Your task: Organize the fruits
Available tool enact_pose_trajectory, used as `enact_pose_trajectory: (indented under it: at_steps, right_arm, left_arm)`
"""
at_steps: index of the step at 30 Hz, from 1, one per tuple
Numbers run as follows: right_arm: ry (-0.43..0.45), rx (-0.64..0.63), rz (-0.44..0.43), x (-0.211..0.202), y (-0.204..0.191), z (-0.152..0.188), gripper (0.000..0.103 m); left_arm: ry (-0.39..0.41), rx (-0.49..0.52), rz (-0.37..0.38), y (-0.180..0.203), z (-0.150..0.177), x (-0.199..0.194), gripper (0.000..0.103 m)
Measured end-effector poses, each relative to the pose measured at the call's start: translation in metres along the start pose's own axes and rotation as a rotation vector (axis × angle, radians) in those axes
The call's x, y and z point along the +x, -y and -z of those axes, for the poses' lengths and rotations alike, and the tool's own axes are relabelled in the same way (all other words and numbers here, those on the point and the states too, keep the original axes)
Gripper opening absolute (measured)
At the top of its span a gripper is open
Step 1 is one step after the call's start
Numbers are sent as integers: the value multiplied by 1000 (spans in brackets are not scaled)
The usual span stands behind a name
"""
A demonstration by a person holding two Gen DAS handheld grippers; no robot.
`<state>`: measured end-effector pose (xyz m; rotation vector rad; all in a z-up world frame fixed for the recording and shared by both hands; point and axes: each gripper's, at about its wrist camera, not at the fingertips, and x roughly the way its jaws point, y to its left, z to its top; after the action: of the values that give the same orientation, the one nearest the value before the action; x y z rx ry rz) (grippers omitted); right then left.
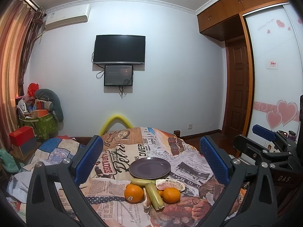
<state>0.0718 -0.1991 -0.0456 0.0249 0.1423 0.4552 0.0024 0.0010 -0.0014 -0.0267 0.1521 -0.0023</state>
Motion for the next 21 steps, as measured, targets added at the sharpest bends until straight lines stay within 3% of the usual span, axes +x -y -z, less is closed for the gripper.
enact_pose_trajectory:
  at_steps: [21]
  right_arm:
    - [0,10,2,0,1,0,103]
  left_arm:
    - [-5,-2,1,-1,1,5,103]
